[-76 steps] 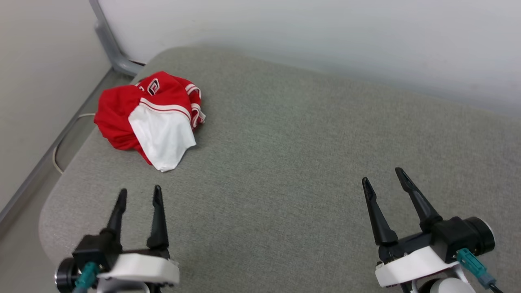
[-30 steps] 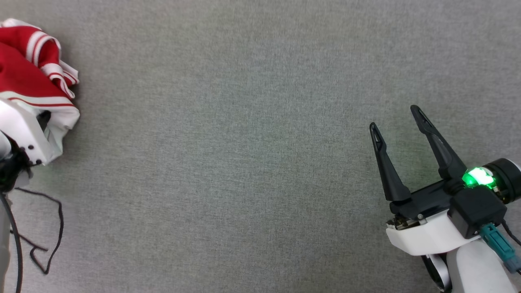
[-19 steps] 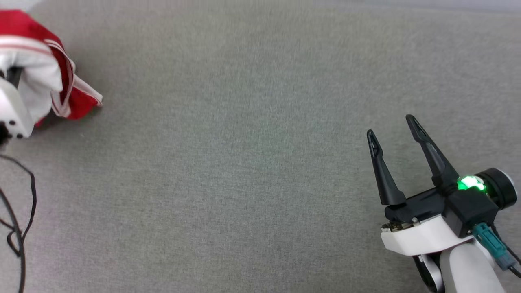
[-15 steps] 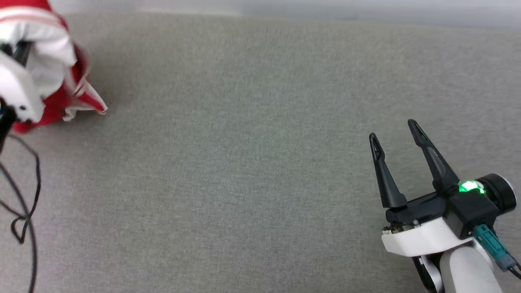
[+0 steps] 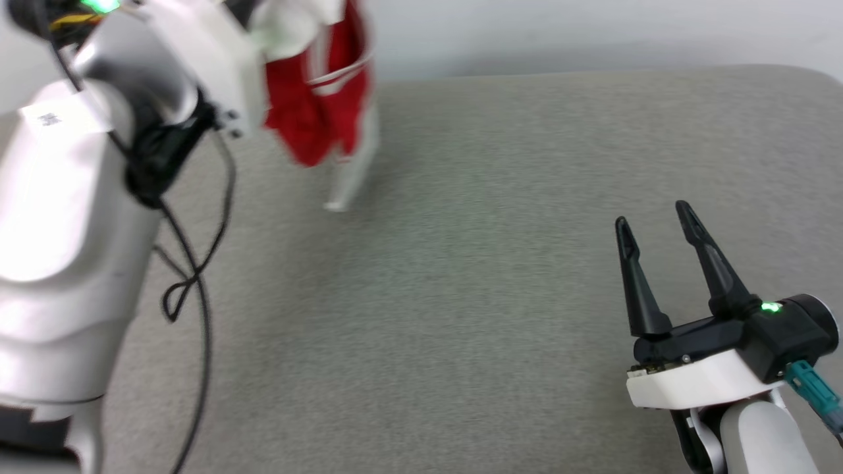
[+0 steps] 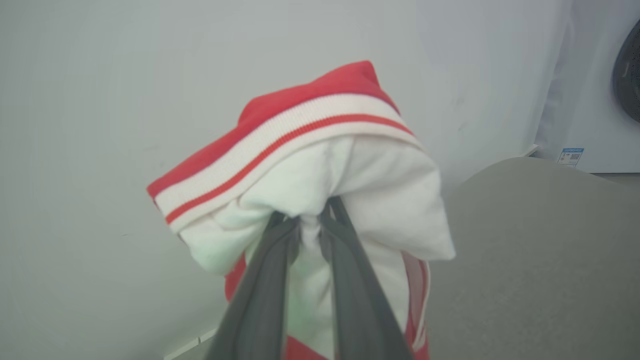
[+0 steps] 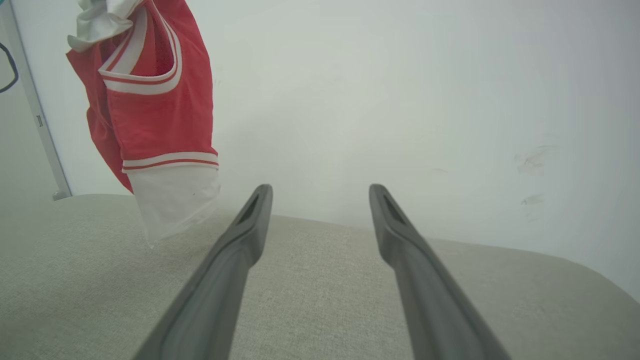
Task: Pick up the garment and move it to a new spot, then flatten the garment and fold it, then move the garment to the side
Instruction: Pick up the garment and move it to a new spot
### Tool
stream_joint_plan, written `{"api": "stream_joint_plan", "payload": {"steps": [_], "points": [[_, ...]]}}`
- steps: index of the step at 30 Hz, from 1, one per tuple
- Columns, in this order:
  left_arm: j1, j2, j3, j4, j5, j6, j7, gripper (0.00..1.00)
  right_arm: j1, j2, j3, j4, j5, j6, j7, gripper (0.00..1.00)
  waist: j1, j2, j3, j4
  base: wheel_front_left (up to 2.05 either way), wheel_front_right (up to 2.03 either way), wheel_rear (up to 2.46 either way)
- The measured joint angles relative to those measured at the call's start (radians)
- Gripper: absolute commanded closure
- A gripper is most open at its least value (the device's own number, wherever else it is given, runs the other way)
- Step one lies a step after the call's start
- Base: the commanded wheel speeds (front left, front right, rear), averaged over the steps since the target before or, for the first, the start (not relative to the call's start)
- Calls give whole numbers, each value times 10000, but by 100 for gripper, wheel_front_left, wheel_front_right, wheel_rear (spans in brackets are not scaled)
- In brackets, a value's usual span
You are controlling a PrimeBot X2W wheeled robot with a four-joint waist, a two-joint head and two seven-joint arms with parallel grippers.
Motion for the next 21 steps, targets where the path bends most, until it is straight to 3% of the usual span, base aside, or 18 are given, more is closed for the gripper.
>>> {"api": "stream_joint_plan", "payload": {"steps": [4,7,14,21], "points": [[-630,-1095,-387,107,-224,0,-729,100,3,2,-257,42,215,0,0,0,0,0,-88,-761,0,0,0],[-229,-1772,-892,274,-779,0,-1172,100,3,0,-612,38,309,0,0,0,1,0,-10,-1258,0,0,0],[2441,-1593,-1555,1083,-1916,2,-1569,100,-15,2,-784,54,328,0,0,0,1,0,300,-1289,0,0,0],[3792,-445,-2675,2167,-1801,0,-2182,100,-116,6,-650,224,186,0,0,0,2,0,508,-929,0,0,0]]}}
